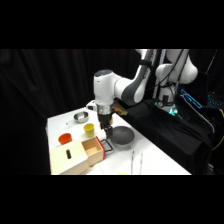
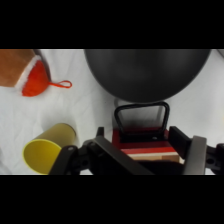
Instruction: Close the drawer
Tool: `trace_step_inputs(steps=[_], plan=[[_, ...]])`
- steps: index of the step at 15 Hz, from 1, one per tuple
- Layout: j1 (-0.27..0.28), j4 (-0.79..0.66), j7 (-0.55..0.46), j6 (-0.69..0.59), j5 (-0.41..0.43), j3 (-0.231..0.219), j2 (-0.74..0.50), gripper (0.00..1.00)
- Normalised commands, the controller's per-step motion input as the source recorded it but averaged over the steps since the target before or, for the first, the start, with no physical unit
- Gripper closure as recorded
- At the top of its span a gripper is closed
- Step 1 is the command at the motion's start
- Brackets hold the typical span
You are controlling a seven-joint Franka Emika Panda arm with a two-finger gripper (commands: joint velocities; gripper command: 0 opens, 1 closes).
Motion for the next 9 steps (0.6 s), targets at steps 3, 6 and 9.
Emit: trace_step_inputs(steps=[3, 6, 9], plan=[[0.045, -0.09, 0.04, 0.35, 0.034, -0.055, 0.05, 0.0], [0.055, 0.0, 0.05, 0.36, 0.03, -0.08, 0.14, 0.0], [0.06, 0.03, 0.02, 0.28, 0.056, -0.081, 0.13, 0.0]])
